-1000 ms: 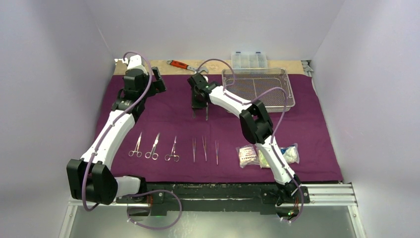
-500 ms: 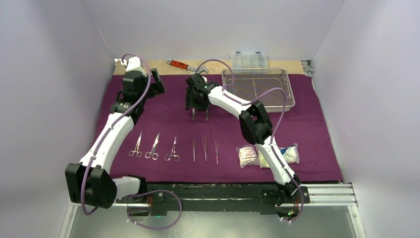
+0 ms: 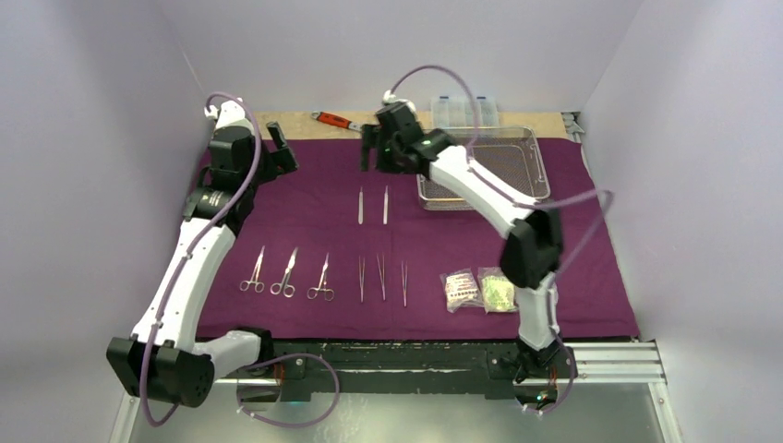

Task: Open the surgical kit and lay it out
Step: Reset both arms

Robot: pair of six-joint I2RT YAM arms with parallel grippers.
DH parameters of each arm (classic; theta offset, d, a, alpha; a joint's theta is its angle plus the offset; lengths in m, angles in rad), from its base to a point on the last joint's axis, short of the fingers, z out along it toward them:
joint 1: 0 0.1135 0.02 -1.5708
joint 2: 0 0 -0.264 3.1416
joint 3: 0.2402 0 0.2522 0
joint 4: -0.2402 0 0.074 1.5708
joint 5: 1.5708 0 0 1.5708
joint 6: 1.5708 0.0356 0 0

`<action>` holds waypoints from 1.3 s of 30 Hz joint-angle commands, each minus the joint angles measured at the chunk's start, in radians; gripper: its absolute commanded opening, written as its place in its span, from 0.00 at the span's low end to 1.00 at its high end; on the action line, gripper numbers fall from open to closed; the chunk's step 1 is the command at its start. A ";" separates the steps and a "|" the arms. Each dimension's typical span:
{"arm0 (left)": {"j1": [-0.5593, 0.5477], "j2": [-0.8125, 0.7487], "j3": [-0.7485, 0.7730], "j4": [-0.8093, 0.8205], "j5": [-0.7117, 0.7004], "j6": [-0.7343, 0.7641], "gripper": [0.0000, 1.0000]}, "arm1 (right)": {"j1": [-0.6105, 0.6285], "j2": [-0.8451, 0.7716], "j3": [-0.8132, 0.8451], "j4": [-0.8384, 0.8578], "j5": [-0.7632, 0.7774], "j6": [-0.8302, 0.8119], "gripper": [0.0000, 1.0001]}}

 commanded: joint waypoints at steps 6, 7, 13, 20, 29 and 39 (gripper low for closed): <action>0.003 -0.150 0.152 -0.270 -0.024 -0.025 0.92 | -0.129 -0.581 -0.412 -0.094 0.349 -0.115 0.98; 0.003 -0.161 0.159 -0.295 -0.031 -0.029 0.92 | -0.136 -0.638 -0.449 -0.107 0.389 -0.118 0.99; 0.003 -0.261 0.236 -0.454 -0.097 -0.089 0.92 | -0.145 -0.984 -0.559 -0.235 0.580 -0.134 0.99; 0.003 -0.413 0.301 -0.532 -0.142 -0.122 0.94 | -0.146 -1.242 -0.508 -0.351 0.469 -0.258 0.99; 0.002 -0.474 0.523 -0.763 -0.247 -0.053 0.99 | -0.146 -1.315 -0.342 -0.639 0.571 -0.139 0.99; 0.003 -0.509 0.646 -0.882 -0.284 -0.051 0.99 | -0.146 -1.381 -0.334 -0.693 0.578 -0.053 0.99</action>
